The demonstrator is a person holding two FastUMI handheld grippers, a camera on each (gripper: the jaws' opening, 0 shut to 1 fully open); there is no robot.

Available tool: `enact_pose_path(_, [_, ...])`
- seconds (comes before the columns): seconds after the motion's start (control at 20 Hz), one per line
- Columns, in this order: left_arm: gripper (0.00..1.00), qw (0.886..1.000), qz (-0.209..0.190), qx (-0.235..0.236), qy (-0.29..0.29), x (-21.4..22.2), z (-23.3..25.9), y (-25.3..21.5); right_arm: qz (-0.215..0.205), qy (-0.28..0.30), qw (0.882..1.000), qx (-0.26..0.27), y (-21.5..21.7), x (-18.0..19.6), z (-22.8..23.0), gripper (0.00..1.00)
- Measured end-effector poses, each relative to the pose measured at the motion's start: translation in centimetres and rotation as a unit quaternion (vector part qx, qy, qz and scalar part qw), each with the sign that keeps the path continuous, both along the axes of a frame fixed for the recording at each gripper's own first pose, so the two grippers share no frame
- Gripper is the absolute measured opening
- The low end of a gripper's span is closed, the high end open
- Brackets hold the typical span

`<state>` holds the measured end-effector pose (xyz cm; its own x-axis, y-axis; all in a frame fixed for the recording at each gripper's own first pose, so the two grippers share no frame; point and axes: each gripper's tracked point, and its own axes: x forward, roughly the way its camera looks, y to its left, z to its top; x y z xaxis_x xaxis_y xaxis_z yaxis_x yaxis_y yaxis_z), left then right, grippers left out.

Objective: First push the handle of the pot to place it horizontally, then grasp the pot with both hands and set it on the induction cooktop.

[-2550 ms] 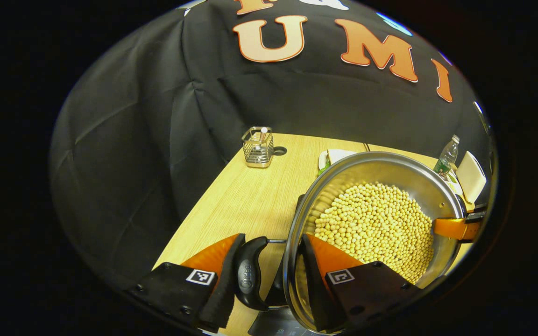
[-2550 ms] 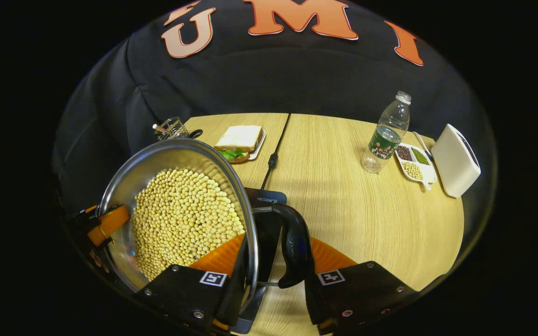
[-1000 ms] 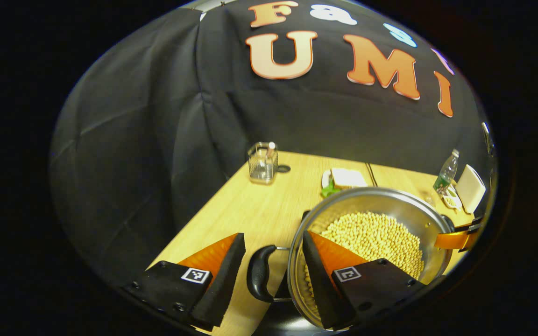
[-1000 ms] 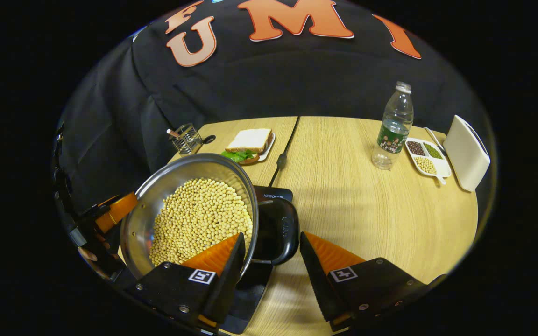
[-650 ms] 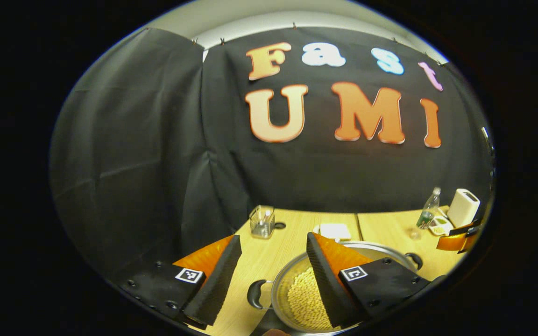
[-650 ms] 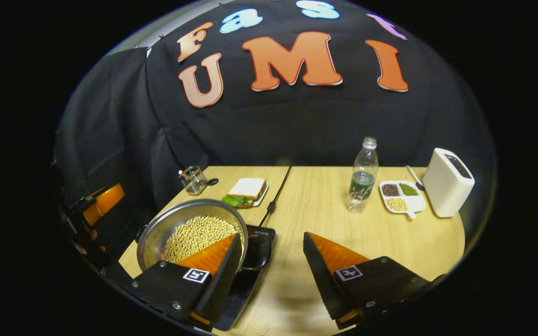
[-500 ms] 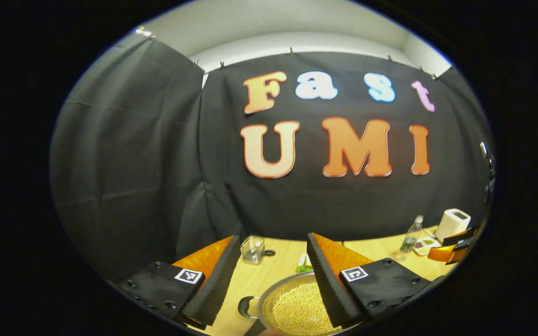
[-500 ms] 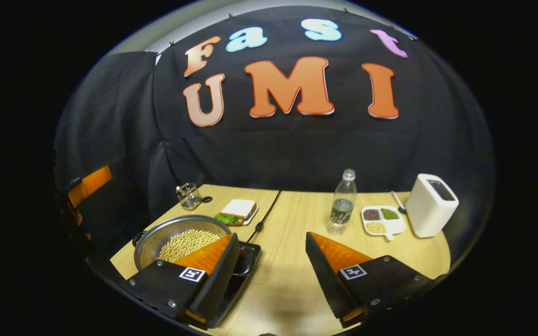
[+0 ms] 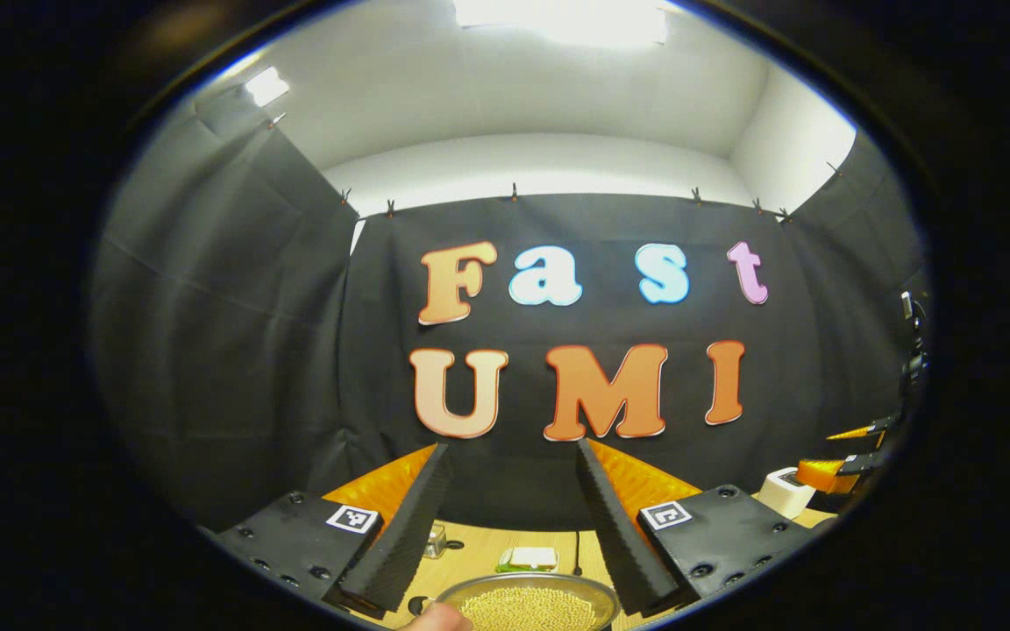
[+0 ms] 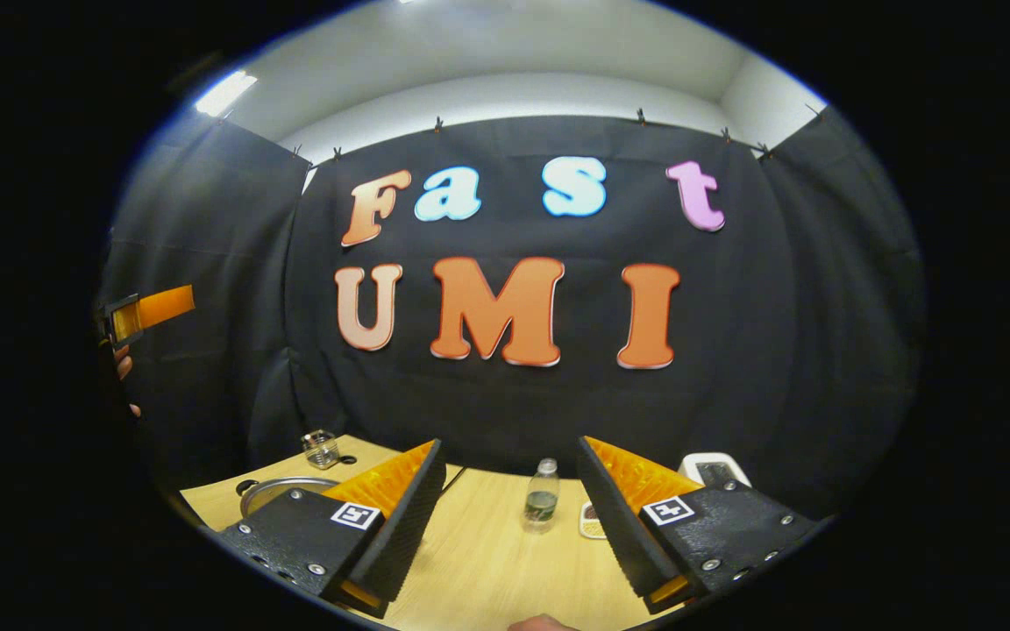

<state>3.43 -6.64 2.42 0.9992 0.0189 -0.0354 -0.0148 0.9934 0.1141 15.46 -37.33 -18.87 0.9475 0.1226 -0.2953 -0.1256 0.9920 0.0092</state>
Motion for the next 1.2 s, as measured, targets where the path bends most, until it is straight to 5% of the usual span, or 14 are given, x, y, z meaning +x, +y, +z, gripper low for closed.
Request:
enact_pose_path(0.15, [0.96,0.999,0.0,0.01,-0.034,-0.8,3.4,-1.2,-0.005,-0.052,0.999,-0.004,-1.8,-1.0,5.2,0.89])
enact_pose_path(0.2, [0.96,0.999,-0.002,0.007,-0.044,-1.0,4.4,-1.5,-0.009,-0.064,0.998,-0.004,-2.4,-1.2,6.6,0.98])
enact_pose_path(0.3, [0.96,0.998,-0.004,0.001,-0.064,-1.6,7.2,-1.5,-0.009,-0.082,0.997,-0.006,-3.5,-1.7,8.9,0.89])
enact_pose_path(0.45, [0.96,0.996,-0.007,0.002,-0.089,-1.9,9.8,-2.2,0.0,-0.097,0.995,0.004,-3.9,-2.6,11.9,0.97])
enact_pose_path(0.75, [0.96,0.989,0.001,0.011,-0.146,-3.1,15.0,-1.9,-0.014,-0.16,0.987,0.004,-5.6,-2.4,17.4,0.97])
enact_pose_path(1.2, [0.97,0.99,0.026,0.015,-0.141,-2.6,15.4,0.1,0.015,-0.177,0.984,0.021,-4.2,-1.9,20.3,0.93])
